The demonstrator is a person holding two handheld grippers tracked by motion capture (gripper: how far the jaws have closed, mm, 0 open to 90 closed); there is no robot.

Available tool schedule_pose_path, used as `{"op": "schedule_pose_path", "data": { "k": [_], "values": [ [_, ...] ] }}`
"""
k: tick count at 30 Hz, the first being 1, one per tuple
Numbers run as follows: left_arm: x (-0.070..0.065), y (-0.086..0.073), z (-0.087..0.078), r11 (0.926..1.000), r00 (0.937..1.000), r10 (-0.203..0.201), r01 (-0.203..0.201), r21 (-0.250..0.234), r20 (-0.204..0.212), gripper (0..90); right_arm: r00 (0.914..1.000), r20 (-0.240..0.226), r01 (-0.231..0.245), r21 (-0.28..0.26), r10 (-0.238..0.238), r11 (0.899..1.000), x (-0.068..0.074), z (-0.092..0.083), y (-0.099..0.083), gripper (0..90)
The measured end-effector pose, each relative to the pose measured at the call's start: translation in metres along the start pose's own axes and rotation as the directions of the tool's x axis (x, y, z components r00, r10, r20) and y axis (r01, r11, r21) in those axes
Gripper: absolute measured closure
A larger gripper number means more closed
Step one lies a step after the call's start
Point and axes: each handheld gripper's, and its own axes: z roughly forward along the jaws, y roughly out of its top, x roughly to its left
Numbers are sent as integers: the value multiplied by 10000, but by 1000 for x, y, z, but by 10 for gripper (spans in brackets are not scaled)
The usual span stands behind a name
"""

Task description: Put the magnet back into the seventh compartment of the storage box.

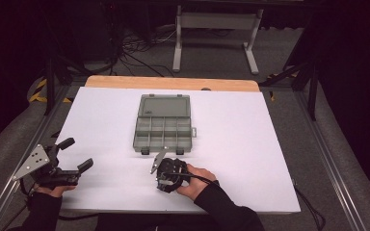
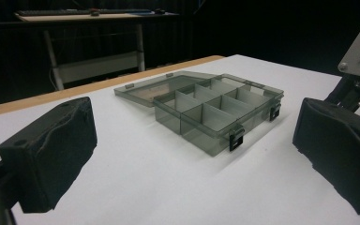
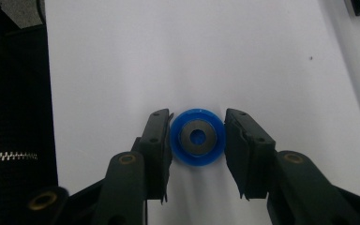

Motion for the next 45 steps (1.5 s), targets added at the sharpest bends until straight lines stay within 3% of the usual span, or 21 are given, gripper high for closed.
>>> {"op": "schedule_pose_path", "data": {
  "k": [5,22,45],
  "values": [
    [0,0,0,10000,10000,1,-1,3,-2,6,10000,-20,-22,-29,22,10000,0,-5,0,621],
    [0,0,0,10000,10000,2,-2,12,-1,6,9999,112,-32,-869,42,9962,-5,-37,3,621],
    [0,0,0,10000,10000,2,-2,20,17,7,9988,393,-251,-1328,305,9908,-16,-67,8,621]
  ]
}}
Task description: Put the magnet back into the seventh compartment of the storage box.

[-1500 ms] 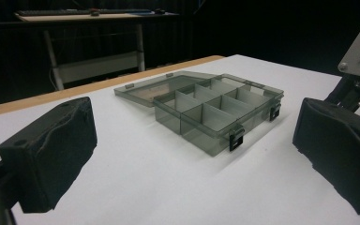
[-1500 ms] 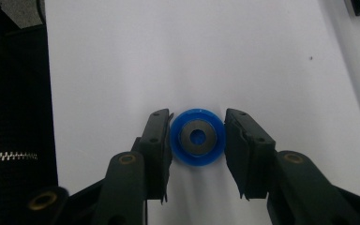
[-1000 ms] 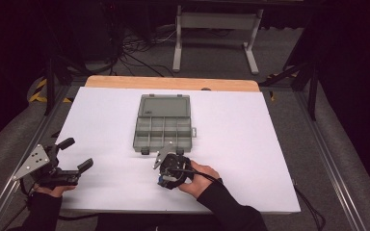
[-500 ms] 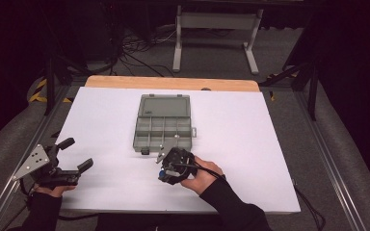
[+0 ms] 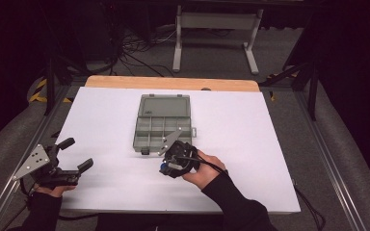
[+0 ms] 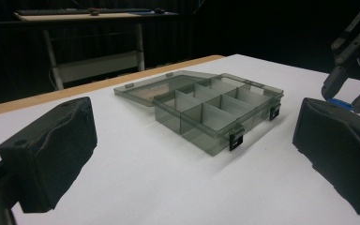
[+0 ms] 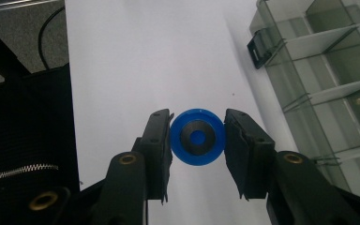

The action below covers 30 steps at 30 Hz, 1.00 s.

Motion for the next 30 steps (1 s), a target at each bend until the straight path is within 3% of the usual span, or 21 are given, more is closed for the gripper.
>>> {"op": "schedule_pose_path", "data": {
  "k": [30],
  "values": [
    [0,0,0,10000,10000,-30,29,22,31,8,9911,901,-928,-552,975,9942,-46,-31,15,621]
  ]
}}
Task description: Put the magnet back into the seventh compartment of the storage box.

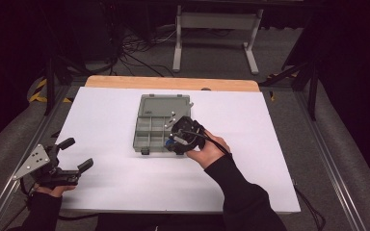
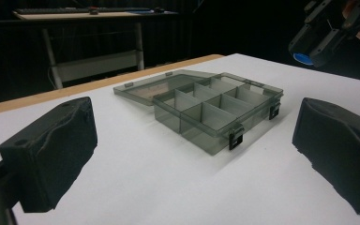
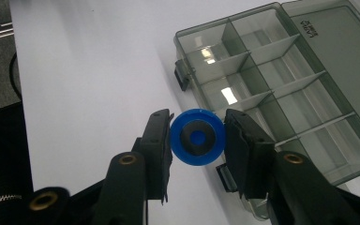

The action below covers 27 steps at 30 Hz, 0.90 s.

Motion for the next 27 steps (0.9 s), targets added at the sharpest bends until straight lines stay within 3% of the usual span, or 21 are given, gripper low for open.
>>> {"op": "schedule_pose_path", "data": {
  "k": [14,27],
  "values": [
    [0,0,0,10000,10000,26,-26,41,27,9,9968,522,-611,17,609,9981,-24,4,5,620],
    [0,0,0,10000,10000,31,-31,57,35,10,9883,929,-1231,168,1211,9923,-46,24,6,621]
  ]
}}
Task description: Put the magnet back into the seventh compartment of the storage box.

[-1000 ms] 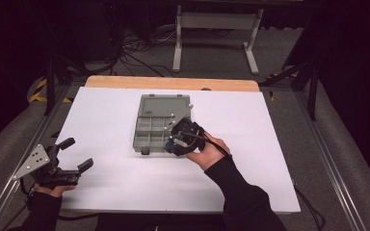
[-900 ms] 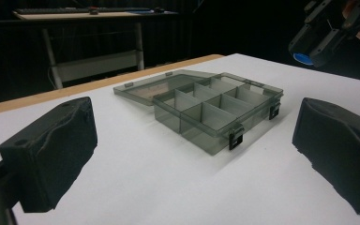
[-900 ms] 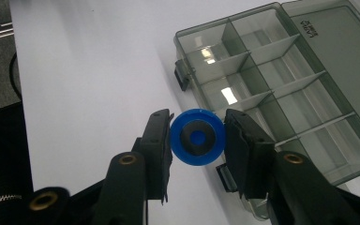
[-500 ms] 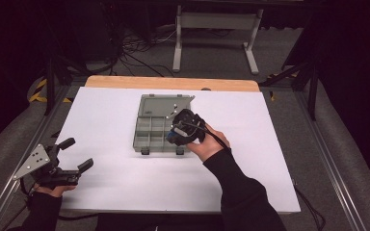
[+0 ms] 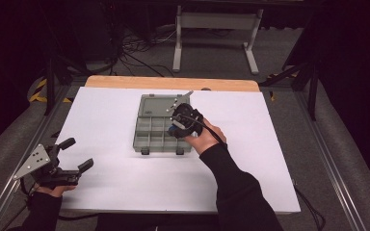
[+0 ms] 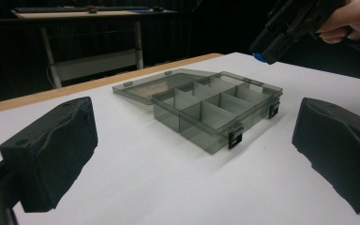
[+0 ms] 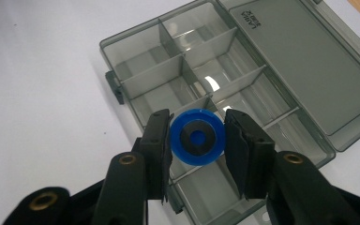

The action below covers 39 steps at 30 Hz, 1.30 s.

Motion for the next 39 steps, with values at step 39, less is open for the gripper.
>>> {"op": "schedule_pose_path", "data": {
  "k": [39],
  "values": [
    [0,0,0,10000,10000,15,-15,6,19,11,9997,-147,-179,1078,196,9940,-4,52,-6,620]
  ]
}}
